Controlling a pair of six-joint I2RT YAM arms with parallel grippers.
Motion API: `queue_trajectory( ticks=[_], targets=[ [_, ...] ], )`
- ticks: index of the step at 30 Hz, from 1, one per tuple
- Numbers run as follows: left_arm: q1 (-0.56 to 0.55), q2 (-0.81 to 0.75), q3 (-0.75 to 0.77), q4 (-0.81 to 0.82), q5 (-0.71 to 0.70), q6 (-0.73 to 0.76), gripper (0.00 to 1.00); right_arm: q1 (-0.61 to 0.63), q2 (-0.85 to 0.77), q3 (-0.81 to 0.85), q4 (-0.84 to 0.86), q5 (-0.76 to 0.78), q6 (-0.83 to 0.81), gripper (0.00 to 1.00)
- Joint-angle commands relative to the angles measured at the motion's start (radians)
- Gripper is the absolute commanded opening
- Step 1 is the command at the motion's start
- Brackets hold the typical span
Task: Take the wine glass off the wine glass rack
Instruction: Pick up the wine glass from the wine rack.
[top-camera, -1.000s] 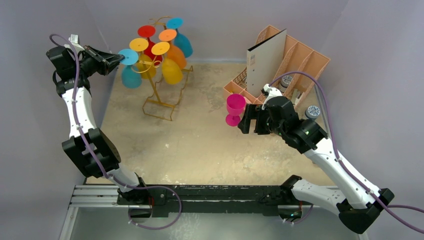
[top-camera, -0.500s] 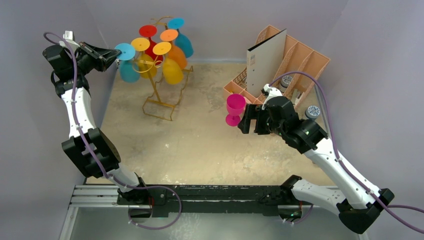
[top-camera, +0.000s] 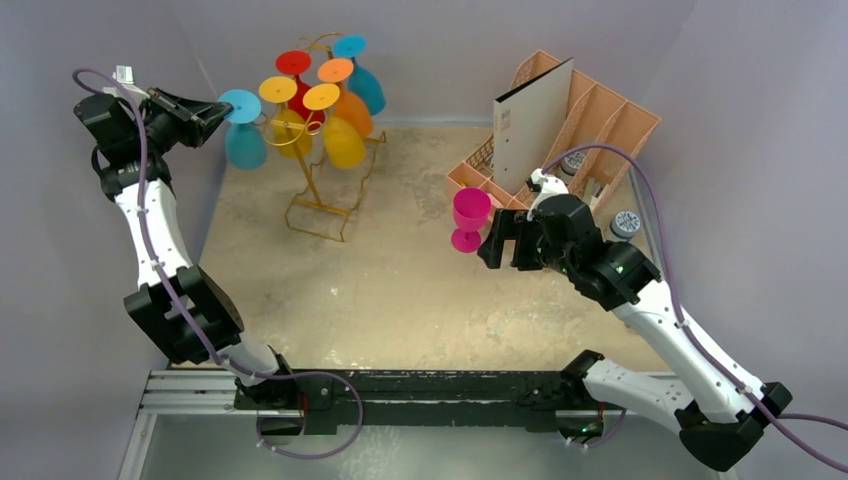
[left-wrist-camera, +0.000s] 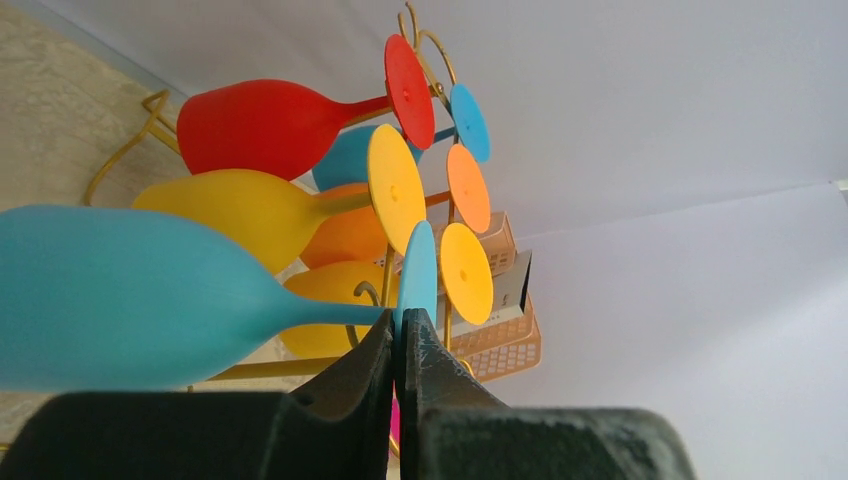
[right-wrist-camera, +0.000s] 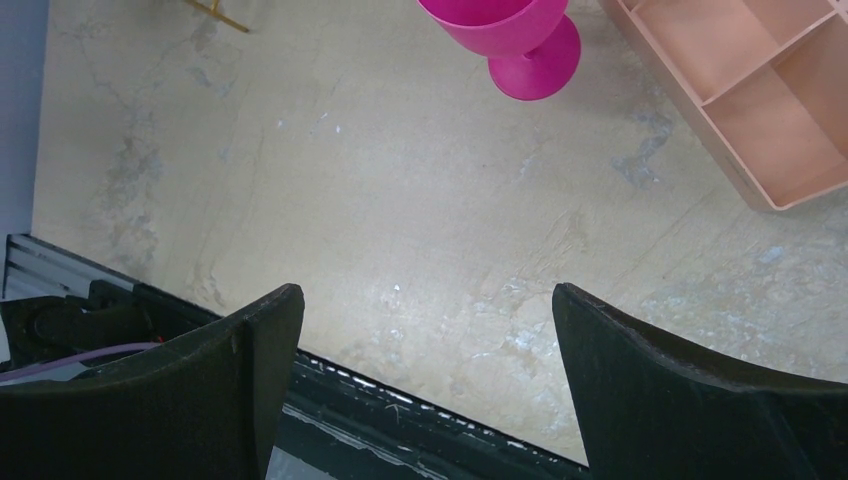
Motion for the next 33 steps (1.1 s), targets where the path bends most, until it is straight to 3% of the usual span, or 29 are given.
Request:
queue_trajectory(
  ticks=[1, 19, 29, 33],
  targets=[
    [0.034, -0.105, 0.005, -0.033, -0.048, 0.067, 0.0, 0.003, -0.029, 0.012, 0.004, 0.02, -0.011, 0.96],
    [0.05, -0.324, -0.02, -0.359, -0.241, 0.316, 0.0, 0.003, -0.024, 0.006, 0.02, 0.002, -0.02, 0.96],
    [0.001, -0.526, -0.299, -0.368, -0.273, 0.226, 0.0, 0.003, -0.019, 0.011, 0.025, -0.009, -0.027, 0.96],
    [-0.042, -0.572, -0.334, -0.513, -0.371, 0.278, 0.0, 0.003, -0.024, 0.013, 0.027, -0.001, -0.038, 0.96]
  ],
)
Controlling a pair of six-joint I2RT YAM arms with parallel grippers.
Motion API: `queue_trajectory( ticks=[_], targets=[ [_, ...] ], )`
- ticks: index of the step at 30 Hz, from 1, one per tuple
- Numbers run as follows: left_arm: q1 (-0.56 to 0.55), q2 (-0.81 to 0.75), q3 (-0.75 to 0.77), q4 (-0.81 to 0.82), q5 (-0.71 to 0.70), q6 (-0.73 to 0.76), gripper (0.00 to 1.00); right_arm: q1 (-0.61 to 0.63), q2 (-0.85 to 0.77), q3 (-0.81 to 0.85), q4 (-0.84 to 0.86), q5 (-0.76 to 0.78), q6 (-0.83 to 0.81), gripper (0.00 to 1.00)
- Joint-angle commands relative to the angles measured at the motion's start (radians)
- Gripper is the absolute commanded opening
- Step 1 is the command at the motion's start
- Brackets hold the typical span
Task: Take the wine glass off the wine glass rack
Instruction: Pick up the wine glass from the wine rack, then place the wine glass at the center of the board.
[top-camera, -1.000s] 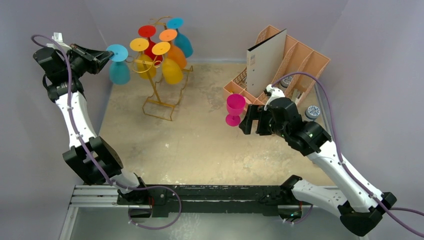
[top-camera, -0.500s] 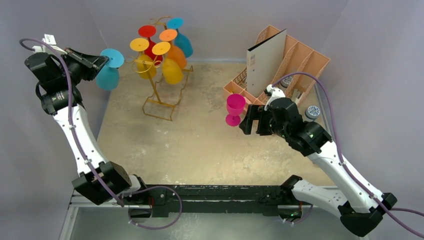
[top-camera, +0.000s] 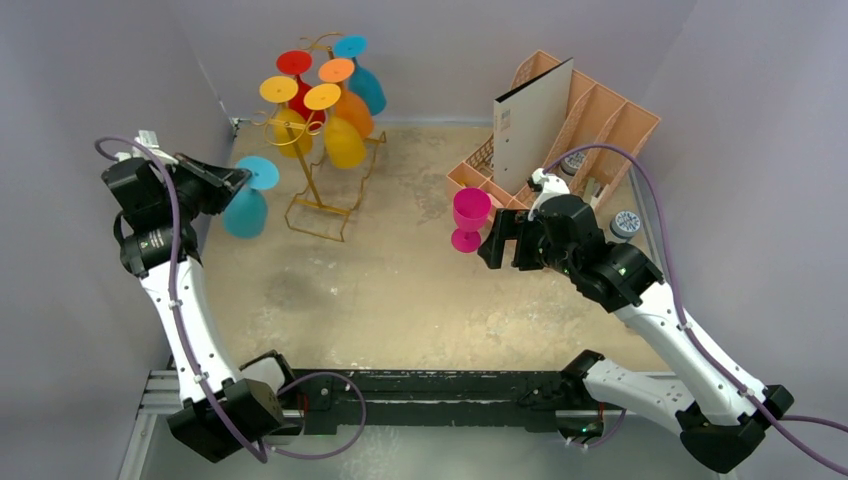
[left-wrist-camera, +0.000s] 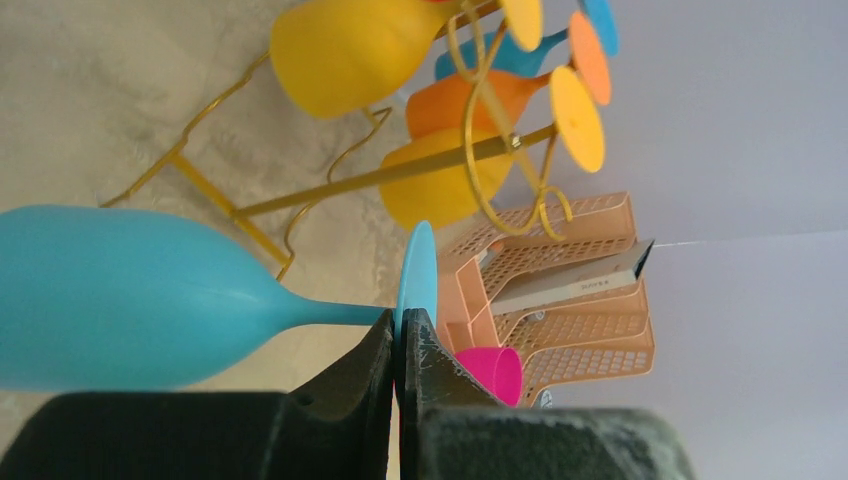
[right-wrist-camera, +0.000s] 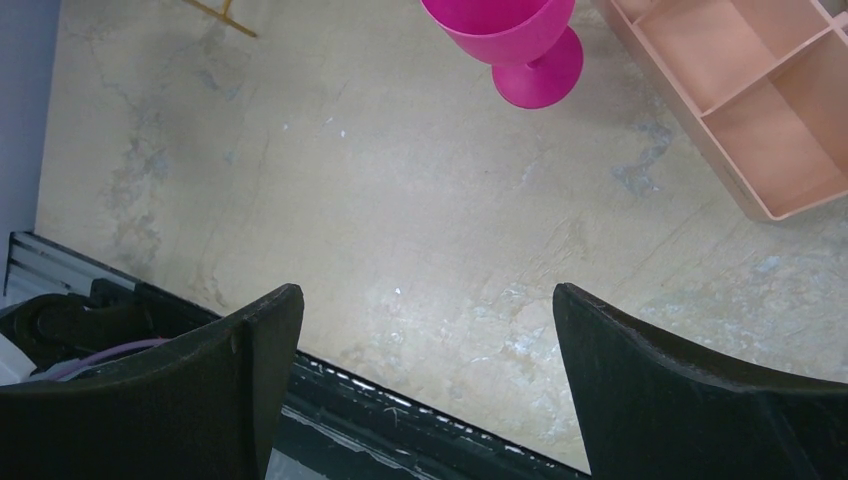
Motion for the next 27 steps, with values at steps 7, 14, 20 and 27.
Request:
queue_trajectory(
  ticks=[7, 14, 20, 27],
  targets=[
    [-0.148, -0.135, -0.236, 0.036, 0.089, -0.008, 0.0, 0.004, -0.011, -0.019, 0.081, -0.007, 0.003, 0.96],
    [-0.26, -0.115, -0.253, 0.075, 0.296, 0.086, 0.0, 0.003, 0.033, -0.005, 0.102, -0.069, 0.03, 0.96],
    [-0.438, -0.066, -0.239, 0.127, 0.356, 0.142, 0.0, 0.003, 0.062, -0.012, 0.174, -0.206, 0.056, 0.96],
    [-0.703, -0.031, -0.245, 0.198, 0.26, 0.177, 0.0, 0.003, 0.102, 0.0, 0.263, -0.423, 0.09, 0.89]
  ],
)
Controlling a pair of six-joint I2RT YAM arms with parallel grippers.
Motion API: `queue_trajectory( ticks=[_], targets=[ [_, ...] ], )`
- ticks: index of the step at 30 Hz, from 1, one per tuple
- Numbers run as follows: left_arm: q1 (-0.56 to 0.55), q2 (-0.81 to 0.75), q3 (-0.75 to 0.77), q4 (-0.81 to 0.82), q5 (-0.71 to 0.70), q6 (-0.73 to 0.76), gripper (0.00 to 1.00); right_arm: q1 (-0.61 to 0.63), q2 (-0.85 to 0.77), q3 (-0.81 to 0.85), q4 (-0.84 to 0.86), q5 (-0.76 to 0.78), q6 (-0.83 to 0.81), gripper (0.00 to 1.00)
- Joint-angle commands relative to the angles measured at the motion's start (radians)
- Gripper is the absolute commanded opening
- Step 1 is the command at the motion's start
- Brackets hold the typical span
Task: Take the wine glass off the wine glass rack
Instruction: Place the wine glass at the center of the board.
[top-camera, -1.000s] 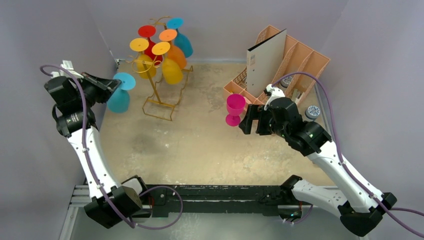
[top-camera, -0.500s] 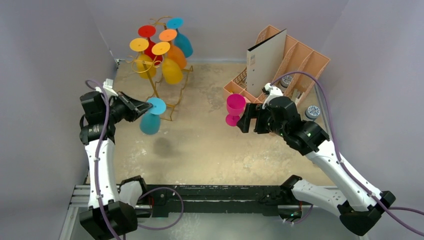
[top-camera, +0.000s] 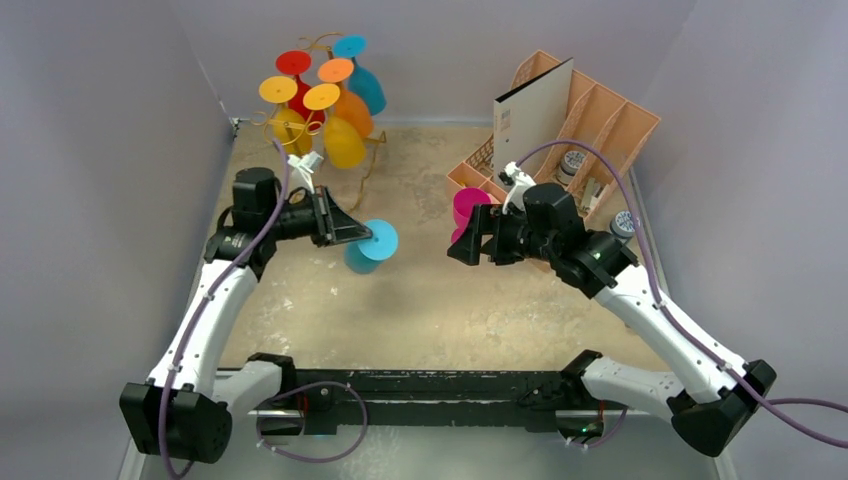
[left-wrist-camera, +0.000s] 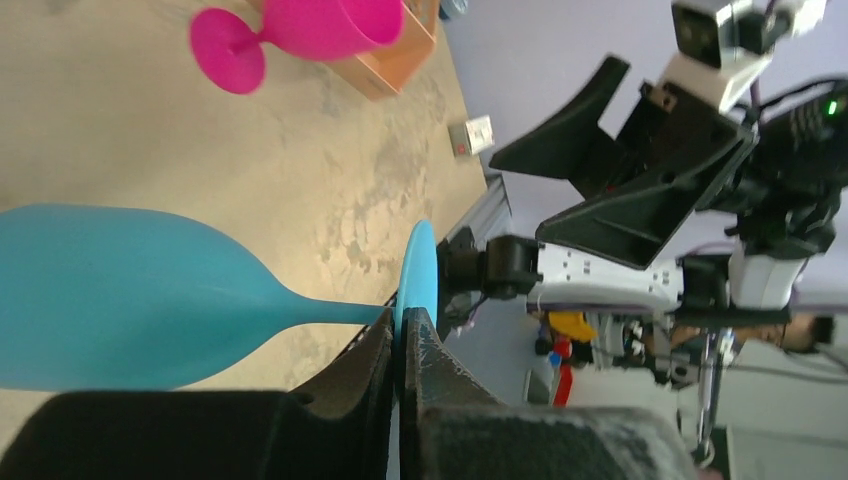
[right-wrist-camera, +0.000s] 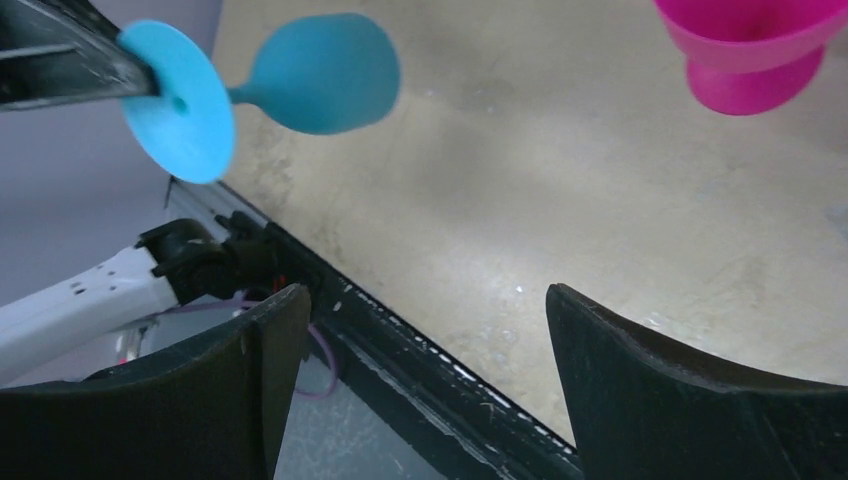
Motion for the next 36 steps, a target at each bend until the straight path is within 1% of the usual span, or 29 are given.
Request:
queue_trajectory(
  ticks=[1, 3, 6, 8, 12, 16, 23, 30, 32, 36],
  targets=[
    [-0.12, -0.016, 0.01, 0.141, -0.03, 0.025, 0.0, 0.003, 0.013, 0.012, 0.136, -0.204, 0.045, 0.88],
    [-0.157, -0.008, -0.005, 0.192, -0.03, 0.006, 0.0, 0.003, 0.033, 0.013, 0.172, -0.277, 0.065, 0.85],
    [-0.201, 0.004, -0.005, 0.226, -0.029, 0.003, 0.0, 0.003, 0.064, 0.016, 0.209, -0.34, 0.1, 0.79],
    [-0.224, 0.012, 0.004, 0.231, -0.027, 0.014, 0.0, 0.003, 0.081, 0.011, 0.239, -0.382, 0.135, 0.77],
    [-0.252, 0.023, 0.03, 0.213, -0.012, 0.043, 0.0, 0.003, 0.104, -0.028, 0.373, -0.458, 0.228, 0.73],
    [-0.278, 0.038, 0.039, 0.196, 0.016, 0.062, 0.0, 0.003, 0.128, -0.054, 0.477, -0.484, 0.294, 0.66],
    [-0.316, 0.037, 0.045, 0.211, 0.043, 0.059, 0.0, 0.003, 0.155, -0.066, 0.498, -0.471, 0.317, 0.54],
    [-0.318, 0.038, 0.043, 0.211, 0.036, 0.06, 0.0, 0.003, 0.153, -0.084, 0.531, -0.484, 0.329, 0.23],
    [-0.318, 0.038, 0.043, 0.212, 0.032, 0.059, 0.0, 0.002, 0.149, -0.09, 0.534, -0.484, 0.329, 0.21],
    [-0.318, 0.033, 0.043, 0.228, 0.038, 0.049, 0.0, 0.003, 0.144, -0.092, 0.536, -0.494, 0.319, 0.19]
  ],
)
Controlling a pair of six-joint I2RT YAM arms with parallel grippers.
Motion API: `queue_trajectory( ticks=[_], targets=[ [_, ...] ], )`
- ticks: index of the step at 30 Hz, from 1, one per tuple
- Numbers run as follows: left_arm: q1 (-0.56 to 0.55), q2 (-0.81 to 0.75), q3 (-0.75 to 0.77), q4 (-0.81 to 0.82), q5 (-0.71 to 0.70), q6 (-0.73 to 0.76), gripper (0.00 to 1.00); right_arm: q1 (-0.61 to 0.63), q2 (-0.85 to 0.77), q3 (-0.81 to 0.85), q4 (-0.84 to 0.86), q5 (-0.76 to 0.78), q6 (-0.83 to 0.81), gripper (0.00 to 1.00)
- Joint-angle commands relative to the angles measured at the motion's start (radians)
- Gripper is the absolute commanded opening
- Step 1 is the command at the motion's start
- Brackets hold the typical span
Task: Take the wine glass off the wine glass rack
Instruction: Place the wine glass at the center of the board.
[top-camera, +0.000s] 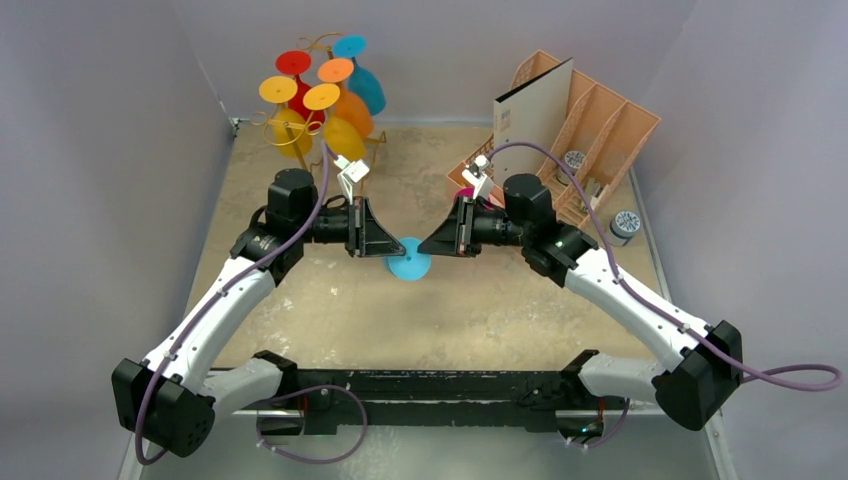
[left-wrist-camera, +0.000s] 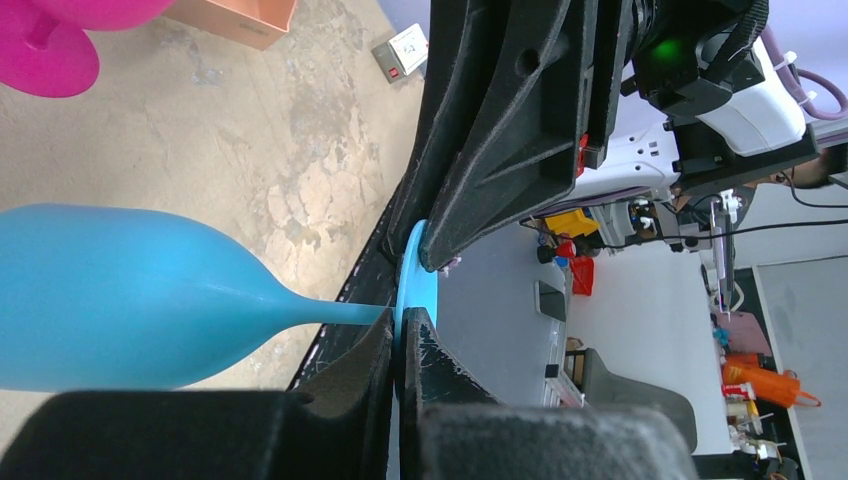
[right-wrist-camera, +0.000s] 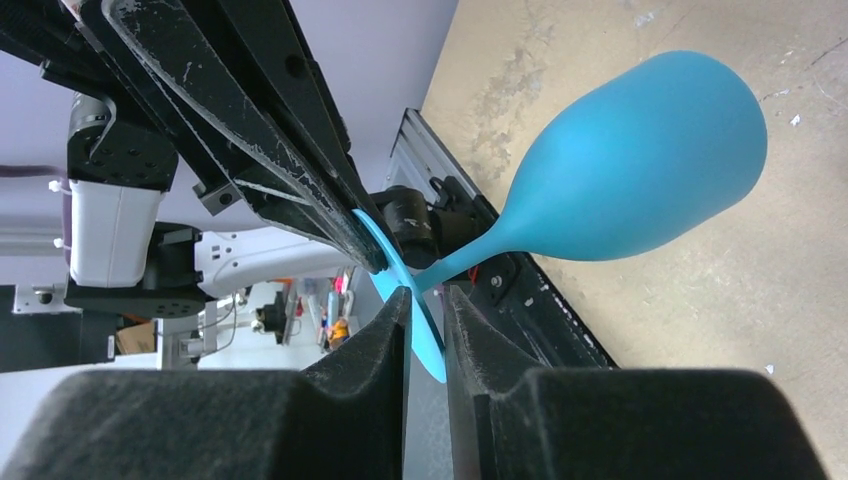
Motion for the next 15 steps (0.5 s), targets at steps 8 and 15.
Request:
queue_trajectory(
  ticks=[8, 15],
  targets=[
    [-0.003, -0.009, 0.036, 0.121, 0.059, -0.023, 0.0, 0.003, -0.004, 0.005, 0.056, -0.084, -0.012, 0.22],
    [-0.004, -0.006, 0.034, 0.135, 0.065, -0.028, 0.0, 0.0, -0.012, 0.01, 0.071, -0.09, -0.033, 0.04]
  ],
)
